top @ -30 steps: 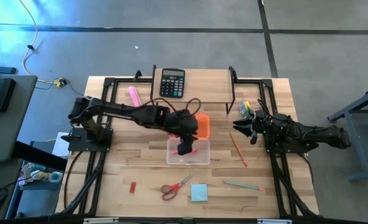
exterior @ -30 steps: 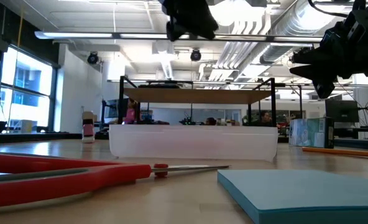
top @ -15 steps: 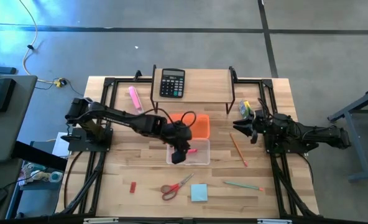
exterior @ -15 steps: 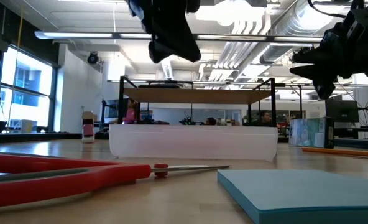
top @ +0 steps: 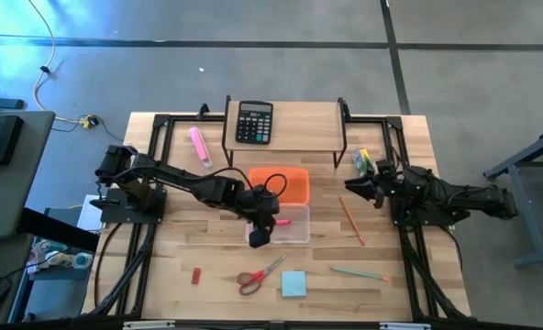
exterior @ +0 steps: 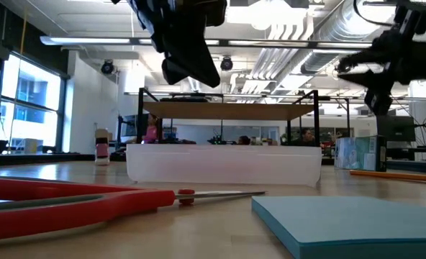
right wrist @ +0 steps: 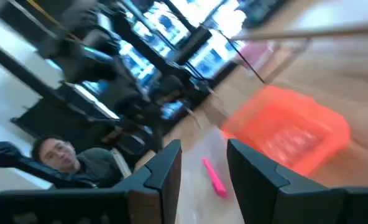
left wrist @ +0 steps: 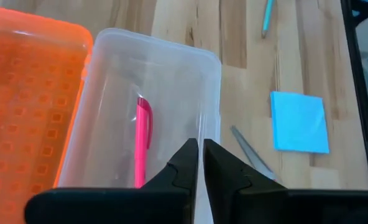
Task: Pack school essentials
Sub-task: Put the orange pencil into the supply box
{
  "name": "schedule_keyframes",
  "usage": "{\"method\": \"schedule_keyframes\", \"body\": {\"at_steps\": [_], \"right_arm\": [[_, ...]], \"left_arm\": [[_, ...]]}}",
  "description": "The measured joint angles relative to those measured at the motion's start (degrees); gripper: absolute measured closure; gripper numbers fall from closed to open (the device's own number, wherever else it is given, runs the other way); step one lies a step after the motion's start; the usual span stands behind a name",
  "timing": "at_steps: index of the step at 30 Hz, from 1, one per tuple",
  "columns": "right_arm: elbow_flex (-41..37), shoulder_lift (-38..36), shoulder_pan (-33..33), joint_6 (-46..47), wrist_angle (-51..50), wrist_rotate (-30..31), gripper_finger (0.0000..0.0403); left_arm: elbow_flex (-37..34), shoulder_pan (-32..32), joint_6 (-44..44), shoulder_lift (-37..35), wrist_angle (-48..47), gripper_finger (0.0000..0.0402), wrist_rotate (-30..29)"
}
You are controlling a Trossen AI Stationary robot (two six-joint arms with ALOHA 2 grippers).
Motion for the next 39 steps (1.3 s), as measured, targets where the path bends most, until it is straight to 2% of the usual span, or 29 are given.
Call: {"method": "schedule_keyframes", "body": {"at_steps": [4, 9, 13, 17, 24, 28, 33, 39], "right_arm": [[4.4, 0.0, 0.0, -2.7, -5.3, -0.5, 0.0281], [13.5, 0.9, 0.0, -1.5, -23.7, -0.7, 0.0281], [21.6, 3.4, 0.0, 1.4, -38.5, -2.0, 0.0281], [28.4, 7.3, 0.0, 5.4, -48.1, -4.1, 0.0281], [34.8, 16.1, 0.0, 11.3, -55.2, -5.3, 0.0281], [35.2, 20.1, 0.0, 14.1, -55.7, -8.4, 0.0281], [35.2, 23.8, 0.4, 19.8, -57.6, -11.5, 0.0281], [35.1, 27.9, 5.2, 25.5, -57.5, -11.6, 0.0281]], "left_arm": [[0.0, 0.4, 2.8, 0.0, -0.2, 0.0394, 2.1], [0.0, 2.3, 5.5, 0.0, -0.7, 0.0401, 6.9], [0.0, 3.6, 7.0, -0.1, -3.9, 0.0399, 7.0], [0.0, 4.5, 9.4, -1.1, -8.5, 0.0399, 6.9], [-0.1, 5.1, 13.0, -4.7, -14.9, 0.0399, 6.7], [-0.2, 5.1, 14.6, -6.9, -17.3, 0.0399, 6.3], [-0.1, 5.4, 15.5, -8.9, -18.0, 0.0399, 2.8], [0.0, 5.4, 15.2, -11.1, -19.7, 0.0399, 2.4]]}}
